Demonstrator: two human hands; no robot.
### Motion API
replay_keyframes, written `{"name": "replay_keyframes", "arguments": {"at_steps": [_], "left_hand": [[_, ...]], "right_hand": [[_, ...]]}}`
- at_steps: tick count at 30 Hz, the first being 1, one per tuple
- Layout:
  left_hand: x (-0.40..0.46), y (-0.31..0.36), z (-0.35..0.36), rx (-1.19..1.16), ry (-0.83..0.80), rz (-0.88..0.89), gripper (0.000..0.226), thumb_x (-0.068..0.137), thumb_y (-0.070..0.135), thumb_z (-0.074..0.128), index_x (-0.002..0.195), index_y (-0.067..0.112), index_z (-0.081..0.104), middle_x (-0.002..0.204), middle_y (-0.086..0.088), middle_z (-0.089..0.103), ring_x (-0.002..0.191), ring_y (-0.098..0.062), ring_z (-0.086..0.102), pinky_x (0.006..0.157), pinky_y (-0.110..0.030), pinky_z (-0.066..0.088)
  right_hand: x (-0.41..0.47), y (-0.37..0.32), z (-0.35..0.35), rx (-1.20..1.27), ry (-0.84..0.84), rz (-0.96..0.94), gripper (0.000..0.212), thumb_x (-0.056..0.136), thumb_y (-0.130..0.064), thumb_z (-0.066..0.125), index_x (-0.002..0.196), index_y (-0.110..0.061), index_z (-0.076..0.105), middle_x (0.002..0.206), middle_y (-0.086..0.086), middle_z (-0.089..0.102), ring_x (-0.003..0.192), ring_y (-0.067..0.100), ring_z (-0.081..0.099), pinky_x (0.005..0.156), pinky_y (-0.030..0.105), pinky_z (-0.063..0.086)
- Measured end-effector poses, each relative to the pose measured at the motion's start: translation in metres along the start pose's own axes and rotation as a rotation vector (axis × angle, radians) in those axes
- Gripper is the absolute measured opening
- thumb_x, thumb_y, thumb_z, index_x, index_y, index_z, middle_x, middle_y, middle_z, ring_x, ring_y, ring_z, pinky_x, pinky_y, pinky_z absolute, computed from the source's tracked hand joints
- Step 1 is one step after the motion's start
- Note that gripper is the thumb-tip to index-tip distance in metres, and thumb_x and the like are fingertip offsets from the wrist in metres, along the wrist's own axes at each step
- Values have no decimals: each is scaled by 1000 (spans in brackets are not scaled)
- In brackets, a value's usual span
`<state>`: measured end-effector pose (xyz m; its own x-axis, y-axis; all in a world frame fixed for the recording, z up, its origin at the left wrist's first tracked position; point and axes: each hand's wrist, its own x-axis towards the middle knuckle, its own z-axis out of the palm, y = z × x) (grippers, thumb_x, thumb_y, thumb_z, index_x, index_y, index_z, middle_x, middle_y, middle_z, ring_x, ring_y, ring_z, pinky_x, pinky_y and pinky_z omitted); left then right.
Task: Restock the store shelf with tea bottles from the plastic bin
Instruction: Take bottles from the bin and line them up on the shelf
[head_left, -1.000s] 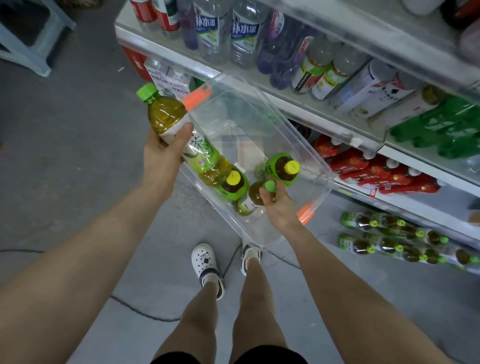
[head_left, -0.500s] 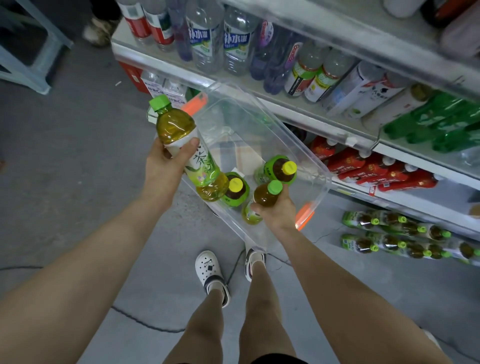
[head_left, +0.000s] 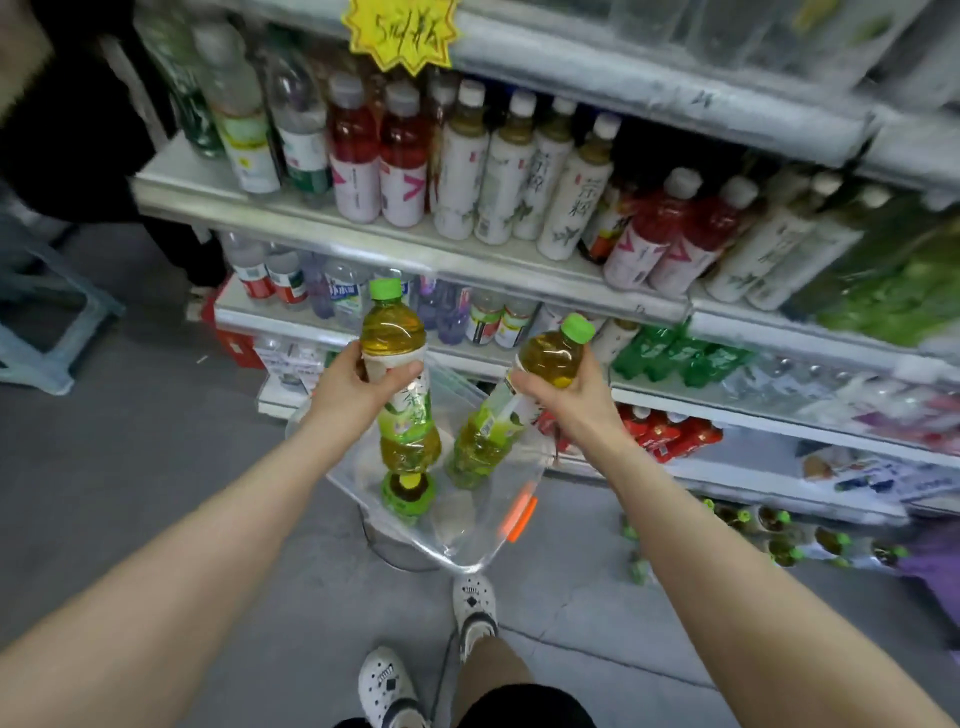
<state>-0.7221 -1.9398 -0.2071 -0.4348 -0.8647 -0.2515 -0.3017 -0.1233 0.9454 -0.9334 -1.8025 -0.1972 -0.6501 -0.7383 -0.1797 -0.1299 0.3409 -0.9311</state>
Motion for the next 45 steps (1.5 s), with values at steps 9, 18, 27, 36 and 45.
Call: {"name": "replay_keyframes", "arguments": {"at_steps": [9, 18, 27, 36, 45], "left_hand": [[-10, 103, 9, -45, -82, 197, 63, 65, 53, 81, 116, 25, 57, 113, 3, 68, 104, -14, 64, 91, -37, 52], [-20, 226, 14, -3, -126, 454, 36, 71, 49, 81, 98, 31, 65, 100, 12, 71, 98, -11, 67, 90, -36, 51], [-30, 365, 41, 6, -127, 724, 37, 78, 42, 77, 110, 30, 61, 100, 13, 70, 95, -4, 66, 84, -28, 52], [1, 479, 99, 55, -21, 864, 104, 55, 77, 74, 139, 20, 49, 125, 3, 65, 110, -14, 62, 98, -43, 51], [41, 559, 150, -96, 48, 857, 117, 37, 80, 75, 134, 18, 52, 118, 2, 68, 105, -18, 66, 91, -46, 56]], "right_hand": [[-5, -132, -67, -131, 73, -188, 69, 73, -35, 78, 124, -25, 33, 106, -5, 63, 91, 11, 62, 76, 30, 49], [-31, -251, -146, -314, 151, -387, 58, 76, -45, 73, 125, -27, 46, 108, -8, 65, 96, 9, 63, 82, 28, 52], [-43, -380, -232, -480, 397, -604, 73, 82, -53, 63, 138, -20, 30, 108, -3, 63, 87, 11, 62, 83, 40, 53], [23, -483, -336, -334, 471, -662, 66, 80, -35, 71, 133, -26, 34, 109, 3, 61, 96, 25, 64, 87, 50, 53], [132, -505, -375, -308, 569, -769, 81, 72, -42, 80, 138, -17, 39, 123, 8, 60, 109, 28, 61, 94, 51, 51]]}}
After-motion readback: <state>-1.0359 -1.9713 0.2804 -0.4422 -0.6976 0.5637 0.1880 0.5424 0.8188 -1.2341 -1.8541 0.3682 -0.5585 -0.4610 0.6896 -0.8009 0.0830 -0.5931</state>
